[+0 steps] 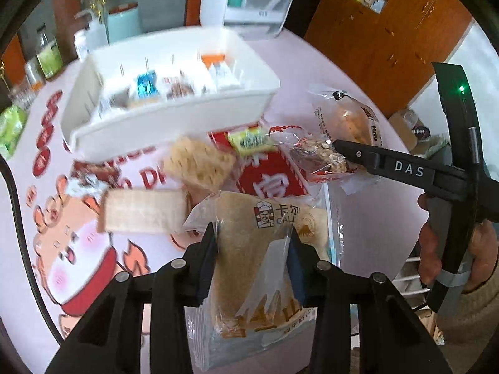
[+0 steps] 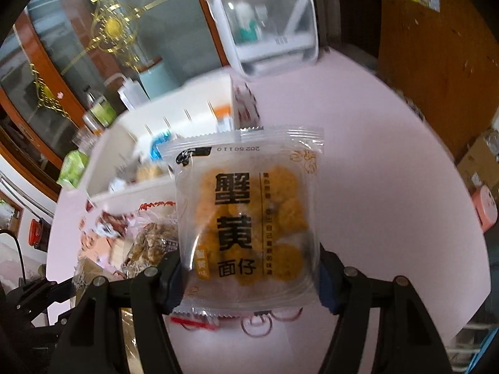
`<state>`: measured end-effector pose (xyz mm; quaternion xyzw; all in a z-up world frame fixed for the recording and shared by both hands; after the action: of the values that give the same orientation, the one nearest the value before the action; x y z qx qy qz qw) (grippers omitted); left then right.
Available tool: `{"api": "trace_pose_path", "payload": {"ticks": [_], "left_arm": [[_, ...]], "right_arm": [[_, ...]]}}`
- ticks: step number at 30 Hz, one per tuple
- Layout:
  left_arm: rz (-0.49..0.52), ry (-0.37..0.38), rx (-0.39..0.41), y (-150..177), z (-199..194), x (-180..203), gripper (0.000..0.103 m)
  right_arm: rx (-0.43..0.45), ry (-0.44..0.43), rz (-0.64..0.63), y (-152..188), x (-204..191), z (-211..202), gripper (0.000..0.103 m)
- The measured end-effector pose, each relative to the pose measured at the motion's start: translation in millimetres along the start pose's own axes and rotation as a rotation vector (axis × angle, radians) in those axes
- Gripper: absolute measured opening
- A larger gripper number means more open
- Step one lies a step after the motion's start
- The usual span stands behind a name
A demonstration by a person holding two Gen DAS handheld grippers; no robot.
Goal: Organize snacks
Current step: 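Carry both bags over the tray and open both tools to drop them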
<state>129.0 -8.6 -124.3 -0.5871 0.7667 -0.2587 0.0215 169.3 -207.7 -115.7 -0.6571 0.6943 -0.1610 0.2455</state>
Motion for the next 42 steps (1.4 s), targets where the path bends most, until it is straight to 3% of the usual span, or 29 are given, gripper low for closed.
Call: {"api": "trace_pose_path", "payload": {"ticks": [8, 20, 31, 34, 37, 39, 40, 41, 42], "left_arm": [[-0.043, -0.053, 0.14, -43.4, -37.1, -9.0, 0.039], [-0.119, -0.164, 0.319, -126.5, -69.5, -53.0, 0.039], [-0.151, -0.25, 0.371, -182.1, -44.3, -70.5, 0.039], [-0.165, -0.283, 0.379, -193.4, -31.2, -78.9, 0.039], [-0.19, -0.312, 0.371, -199.1, -12.3, -92.0, 0.04], [-0.206, -0.342, 0.364, -199.6, 1.2, -100.7, 0.043], [-0.216, -0.363, 0.346, -198.5, 12.6, -107.9, 0.053], [-0.222, -0.364, 0.328, -197.7, 22.0, -113.3, 0.072], [-0.235, -0.358, 0.302, -194.7, 33.3, -121.3, 0.083]], "right_arm": [[0.091, -0.02, -0.094, -53.4, -24.8, -16.8, 0.068], [0.161, -0.063, -0.161, -117.2, -54.5, -1.8, 0.068], [0.194, -0.038, -0.174, -168.2, -69.1, 37.1, 0.071], [0.145, -0.055, -0.179, -170.1, -72.9, 66.2, 0.084], [0.079, -0.008, -0.21, -163.3, -74.7, 97.3, 0.084], [0.051, -0.012, -0.226, -155.4, -75.9, 111.5, 0.084], [0.046, -0.021, -0.231, -151.9, -76.8, 114.7, 0.084], [0.041, -0.031, -0.236, -148.6, -77.3, 116.3, 0.084], [0.036, -0.039, -0.239, -145.8, -77.2, 117.5, 0.086]]}}
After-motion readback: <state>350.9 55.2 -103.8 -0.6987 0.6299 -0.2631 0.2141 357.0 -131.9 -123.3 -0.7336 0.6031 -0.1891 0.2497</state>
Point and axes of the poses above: each gripper's, at about its wrist camera, not at the fingertips, and z roughly the way its jaws point, x to its right, y to its underside, the point moved 5 cm from there along z, roughly the way its jaws point, and after that the axes turned 5 degrees about -z, right-handed, at the moved point
